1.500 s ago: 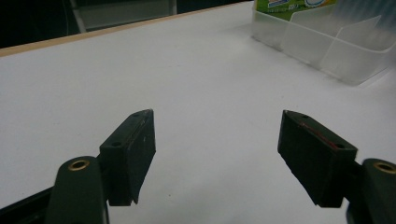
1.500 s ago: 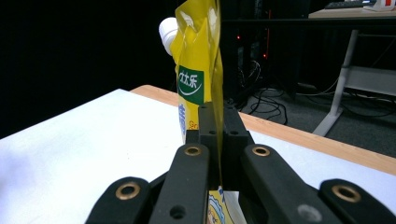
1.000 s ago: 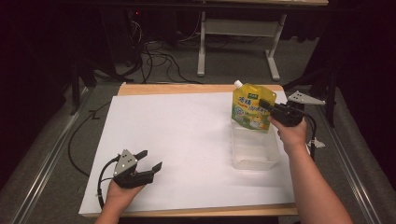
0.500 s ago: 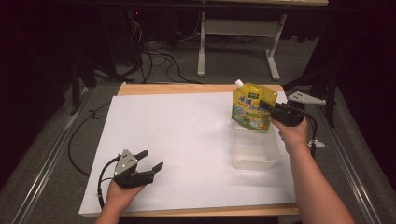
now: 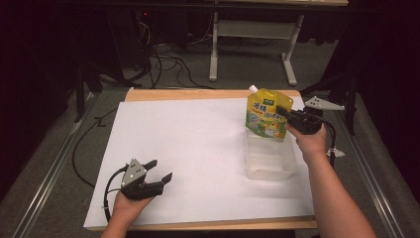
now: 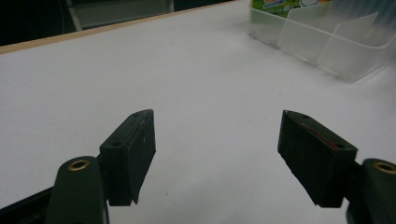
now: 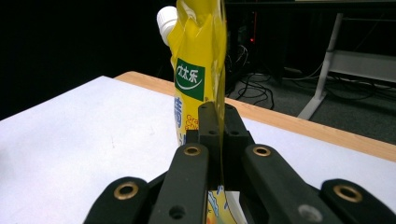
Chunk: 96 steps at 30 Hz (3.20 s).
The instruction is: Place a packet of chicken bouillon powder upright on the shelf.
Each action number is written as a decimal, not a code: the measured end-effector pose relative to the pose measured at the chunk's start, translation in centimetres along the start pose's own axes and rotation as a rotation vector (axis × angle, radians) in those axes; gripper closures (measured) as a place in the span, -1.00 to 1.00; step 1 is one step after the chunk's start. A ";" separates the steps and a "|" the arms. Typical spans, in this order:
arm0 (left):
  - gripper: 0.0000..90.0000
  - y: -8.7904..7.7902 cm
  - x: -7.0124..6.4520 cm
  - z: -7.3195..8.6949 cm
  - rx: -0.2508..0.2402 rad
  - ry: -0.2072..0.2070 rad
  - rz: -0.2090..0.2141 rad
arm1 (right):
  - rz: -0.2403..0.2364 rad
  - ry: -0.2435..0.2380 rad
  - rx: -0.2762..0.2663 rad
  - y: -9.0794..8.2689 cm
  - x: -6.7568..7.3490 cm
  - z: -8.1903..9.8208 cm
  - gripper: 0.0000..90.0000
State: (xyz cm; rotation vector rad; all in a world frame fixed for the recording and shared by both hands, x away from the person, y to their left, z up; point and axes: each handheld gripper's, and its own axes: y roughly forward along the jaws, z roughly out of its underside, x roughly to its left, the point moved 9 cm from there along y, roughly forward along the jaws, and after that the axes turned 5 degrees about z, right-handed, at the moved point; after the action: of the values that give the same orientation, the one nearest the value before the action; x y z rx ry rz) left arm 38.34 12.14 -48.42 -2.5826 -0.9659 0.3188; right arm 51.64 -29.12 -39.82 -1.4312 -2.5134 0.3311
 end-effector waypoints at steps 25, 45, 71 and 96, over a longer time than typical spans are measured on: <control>-0.38 0.0 -0.1 0.0 0.003 0.005 0.007 | 0.065 0.000 0.009 -0.3 -0.2 -0.9 -0.53; -0.38 0.0 -0.2 -0.1 0.004 0.008 0.010 | 0.093 0.001 0.043 -1.9 0.3 -0.3 -0.66; -0.39 1.0 -0.7 -0.9 0.003 0.013 0.033 | 0.087 -0.047 0.019 -8.9 6.1 2.4 -0.83; -0.51 2.1 -2.0 -0.3 0.064 0.026 0.020 | 0.099 -0.046 0.067 -10.8 8.0 9.7 -0.89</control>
State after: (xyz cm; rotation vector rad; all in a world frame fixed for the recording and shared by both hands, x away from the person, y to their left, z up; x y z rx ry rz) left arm 38.18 9.28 -48.85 -2.5332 -0.9069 0.3150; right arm 35.88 -28.37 -45.00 -1.5419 -2.4472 0.4665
